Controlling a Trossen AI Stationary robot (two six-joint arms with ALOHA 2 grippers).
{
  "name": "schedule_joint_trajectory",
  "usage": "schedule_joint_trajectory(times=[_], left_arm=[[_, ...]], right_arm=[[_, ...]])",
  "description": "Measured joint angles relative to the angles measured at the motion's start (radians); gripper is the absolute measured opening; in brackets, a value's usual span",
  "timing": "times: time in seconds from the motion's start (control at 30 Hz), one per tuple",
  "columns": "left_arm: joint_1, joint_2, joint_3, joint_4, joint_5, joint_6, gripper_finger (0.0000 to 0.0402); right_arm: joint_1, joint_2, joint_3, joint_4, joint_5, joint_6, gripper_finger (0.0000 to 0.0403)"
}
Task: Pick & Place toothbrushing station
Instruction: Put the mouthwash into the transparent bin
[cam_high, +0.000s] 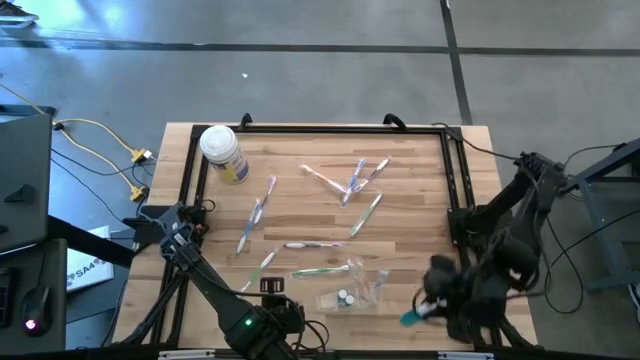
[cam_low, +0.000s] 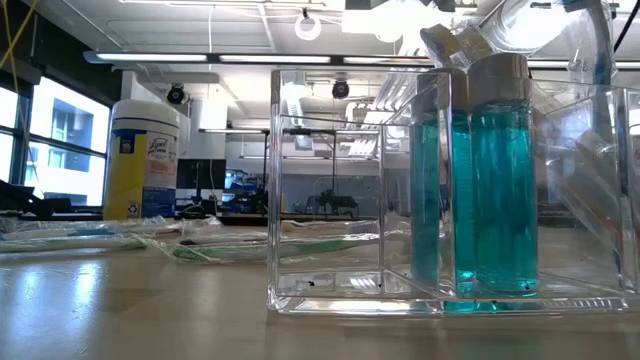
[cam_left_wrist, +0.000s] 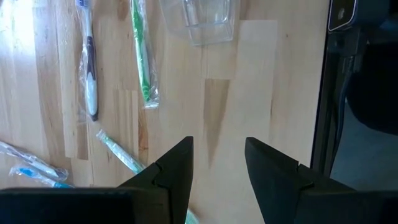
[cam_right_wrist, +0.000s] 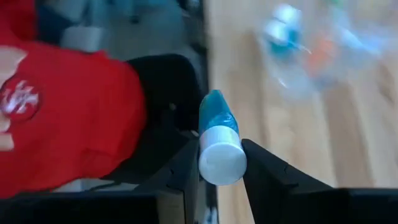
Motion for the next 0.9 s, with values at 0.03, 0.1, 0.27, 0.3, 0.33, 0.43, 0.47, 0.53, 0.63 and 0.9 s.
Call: schedule_joint_trajectory(times=[0.03, 0.1, 0.27, 0.3, 0.33, 0.43, 0.47, 0.53, 0.63, 0.9], left_arm=[[0.0, 0.0, 0.0, 0.0, 0.0, -0.004, 0.0143], [0.0, 0.0, 0.0, 0.0, 0.0, -0.007, 0.0143], [0.0, 0.0, 0.0, 0.0, 0.0, -0.007, 0.0143], [0.0, 0.0, 0.0, 0.0, 0.0, -0.008, 0.0143], [0.0, 0.0, 0.0, 0.0, 0.0, -0.01, 0.0143], [0.0, 0.0, 0.0, 0.0, -0.001, -0.015, 0.0143], [0.0, 0.0, 0.0, 0.0, -0.002, -0.015, 0.0143], [0.0, 0.0, 0.0, 0.0, -0.002, -0.015, 0.0143], [-0.001, 0.0, 0.0, 0.001, -0.002, -0.015, 0.0143], [-0.008, 0.0, 0.0, 0.002, -0.015, -0.017, 0.0143]], right_arm=[[0.001, 0.023, 0.0, 0.05, 0.003, -0.055, 0.0092], [-0.002, 0.07, 0.0, 0.134, 0.013, -0.17, 0.0092], [-0.073, 0.176, 0.0, 0.252, 0.03, -0.302, 0.0092], [-0.09, 0.19, -0.001, 0.247, 0.05, -0.303, 0.0092], [-0.109, 0.202, -0.001, 0.242, 0.066, -0.303, 0.0092], [-0.166, 0.228, 0.0, 0.217, 0.073, -0.306, 0.0092], [-0.183, 0.232, 0.0, 0.19, 0.073, -0.305, 0.0092], [-0.215, 0.239, -0.001, 0.154, 0.074, -0.294, 0.0092], [-0.247, 0.247, -0.001, 0.14, 0.074, -0.293, 0.0092], [-0.256, 0.247, 0.0, 0.106, 0.117, -0.261, 0.0092]])
